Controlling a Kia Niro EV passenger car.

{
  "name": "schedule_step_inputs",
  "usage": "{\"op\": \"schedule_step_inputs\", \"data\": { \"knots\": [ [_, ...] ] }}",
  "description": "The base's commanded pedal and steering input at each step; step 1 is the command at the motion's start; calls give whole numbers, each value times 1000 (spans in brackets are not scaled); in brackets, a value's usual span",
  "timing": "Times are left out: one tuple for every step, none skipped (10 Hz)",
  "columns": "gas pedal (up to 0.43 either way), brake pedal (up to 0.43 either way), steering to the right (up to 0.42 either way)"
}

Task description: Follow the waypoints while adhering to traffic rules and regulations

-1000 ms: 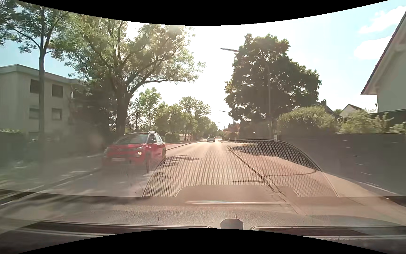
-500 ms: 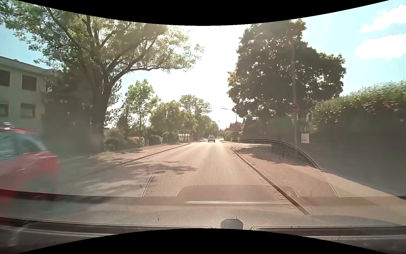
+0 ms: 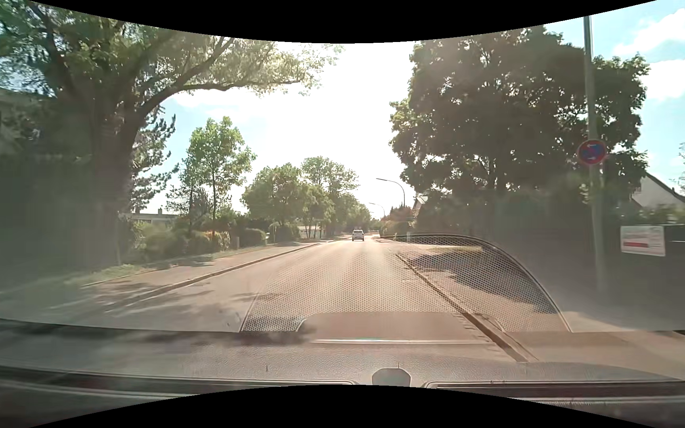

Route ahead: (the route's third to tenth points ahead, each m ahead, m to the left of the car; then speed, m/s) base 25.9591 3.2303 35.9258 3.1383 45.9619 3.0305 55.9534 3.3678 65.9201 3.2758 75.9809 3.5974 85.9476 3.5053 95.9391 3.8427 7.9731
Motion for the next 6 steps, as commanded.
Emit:
{"op": "schedule_step_inputs", "data": {
  "knots": [
    [0, 6, -6],
    [0, 6, -6],
    [0, 6, -6],
    [0, 6, -6],
    [0, 6, -5],
    [0, 18, -4]
  ]
}}
